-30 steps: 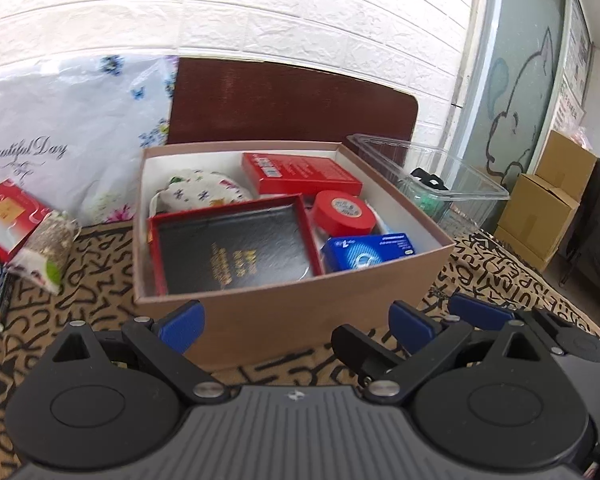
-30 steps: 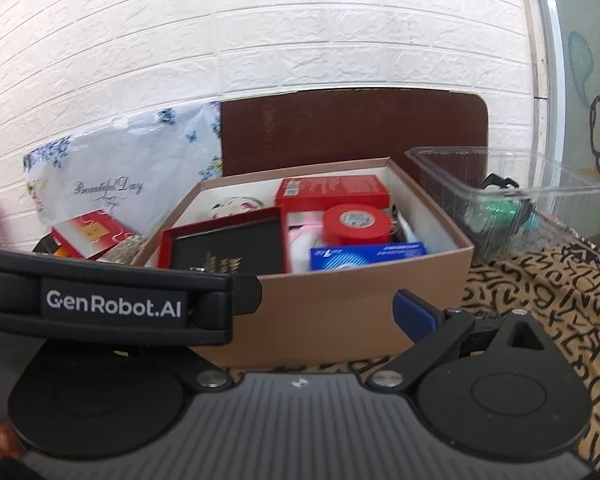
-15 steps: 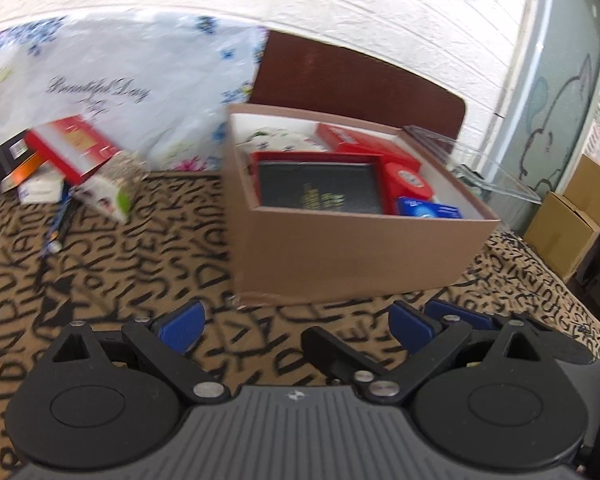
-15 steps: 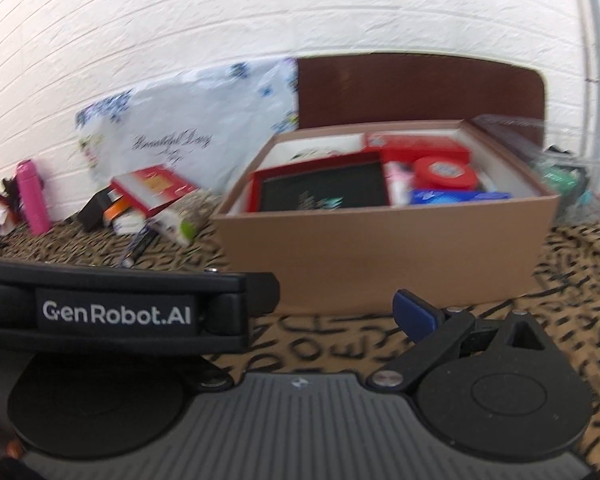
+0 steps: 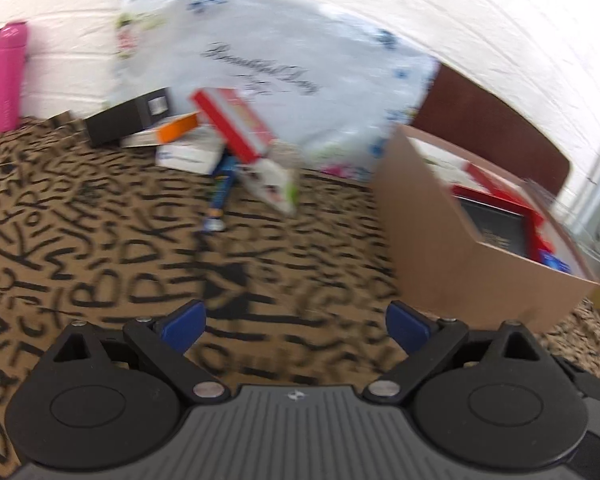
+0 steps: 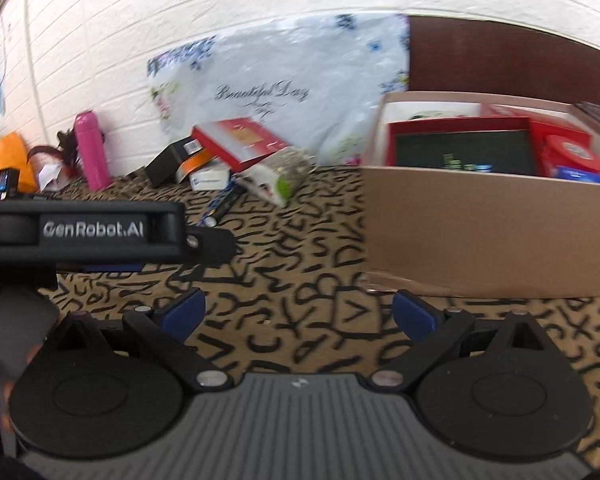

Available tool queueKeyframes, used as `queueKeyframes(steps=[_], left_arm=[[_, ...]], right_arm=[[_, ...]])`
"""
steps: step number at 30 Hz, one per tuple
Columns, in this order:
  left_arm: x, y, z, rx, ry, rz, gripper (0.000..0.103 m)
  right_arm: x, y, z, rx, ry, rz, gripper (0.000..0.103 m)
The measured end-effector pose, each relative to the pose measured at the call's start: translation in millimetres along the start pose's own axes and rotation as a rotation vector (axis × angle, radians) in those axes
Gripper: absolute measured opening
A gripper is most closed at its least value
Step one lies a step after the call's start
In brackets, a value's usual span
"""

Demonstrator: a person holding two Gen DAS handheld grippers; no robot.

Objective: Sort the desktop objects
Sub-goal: 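Withdraw the left gripper from the box back over the table, then grasp the blue net handle with the left gripper while the right grasps the marker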

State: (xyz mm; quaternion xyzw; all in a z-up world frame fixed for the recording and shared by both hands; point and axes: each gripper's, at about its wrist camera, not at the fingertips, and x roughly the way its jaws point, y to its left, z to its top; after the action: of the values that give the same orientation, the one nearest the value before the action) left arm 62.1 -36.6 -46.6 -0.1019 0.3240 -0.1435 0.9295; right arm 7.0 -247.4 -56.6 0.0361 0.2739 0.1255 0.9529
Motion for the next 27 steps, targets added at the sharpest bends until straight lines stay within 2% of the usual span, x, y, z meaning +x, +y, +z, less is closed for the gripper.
queueKeyframes(steps=[3,7,9,11,13,16,19,22,24,25,27], left_arm=[[12,23,7,-0.024,0.010,0.029,0.093],[33,47,19,-0.059,0.042,0.031,0.071],[43,57,24,-0.074,0.050,0.035,0.067],[52,63,28,-0.072,0.053,0.038,0.054],[62,67,32,-0.061,0.068,0.039,0.046],[79,71,36,-0.037,0.088,0.046,0.034],[88,70,40,-0.001,0.069,0.059,0.029],[97,69,46,0.022,0.066,0.057,0.025],[102,69,49,0.036,0.062,0.061,0.014],[105,70,51,0.040,0.060,0.068,0.005],[107,76,54,0.025,0.061,0.055,0.006]], right_arm=[[16,11,5,-0.016,0.013,0.015,0.097],[38,23,14,-0.034,0.015,0.027,0.094],[48,28,19,-0.040,0.019,0.022,0.089],[60,31,23,-0.044,0.027,0.018,0.086],[71,35,27,-0.046,0.039,0.015,0.080],[86,39,30,-0.051,0.055,0.013,0.078],[99,43,31,-0.063,0.075,0.011,0.071],[113,47,31,-0.072,0.094,0.008,0.069],[121,50,31,-0.074,0.102,0.008,0.068],[125,51,32,-0.077,0.106,0.009,0.067],[132,54,33,-0.087,0.111,0.014,0.064]])
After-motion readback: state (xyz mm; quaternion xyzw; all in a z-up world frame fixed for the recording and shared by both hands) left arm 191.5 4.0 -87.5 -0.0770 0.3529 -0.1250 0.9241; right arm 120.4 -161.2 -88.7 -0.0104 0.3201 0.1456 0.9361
